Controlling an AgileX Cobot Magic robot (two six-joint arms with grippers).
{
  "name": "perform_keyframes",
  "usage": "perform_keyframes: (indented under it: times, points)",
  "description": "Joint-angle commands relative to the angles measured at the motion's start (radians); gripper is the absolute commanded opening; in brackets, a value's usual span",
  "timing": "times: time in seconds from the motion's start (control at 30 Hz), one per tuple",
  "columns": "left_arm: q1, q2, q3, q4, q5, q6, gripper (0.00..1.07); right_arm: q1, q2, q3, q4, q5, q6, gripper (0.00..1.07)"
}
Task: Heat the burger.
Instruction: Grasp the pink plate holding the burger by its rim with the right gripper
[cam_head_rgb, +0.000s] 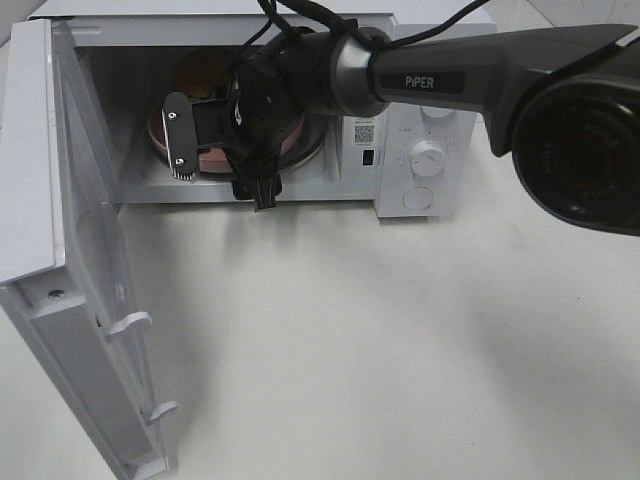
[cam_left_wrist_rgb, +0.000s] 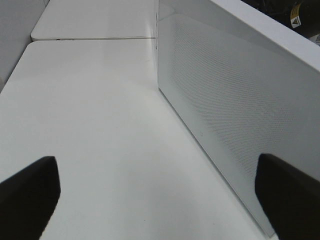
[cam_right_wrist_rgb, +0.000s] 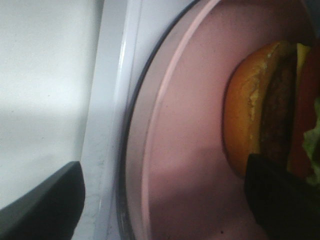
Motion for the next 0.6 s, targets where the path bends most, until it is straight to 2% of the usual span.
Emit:
perform_keyframes:
  times: [0.03, 0.37, 0.5, 0.6]
  points:
    - [0.003, -0.021, 0.001, -0.007, 0.0, 0.001, 0.98, 0.01, 0.019, -0.035, 0.017, -0.003, 0.015, 0.83]
    - [0.003, -0.021, 0.001, -0.007, 0.0, 0.001, 0.98, 0.014, 0.055, -0.087, 0.05, -0.012, 0.028, 0.78]
    - [0.003, -0.021, 0.001, -0.007, 0.0, 0.001, 0.98, 0.011, 0.055, -0.087, 0.05, -0.01, 0.059, 0.68]
    - [0.003, -0.021, 0.001, -0.007, 0.0, 0.001, 0.98, 0.011, 0.055, -0.087, 0.05, -0.01, 0.077, 0.66]
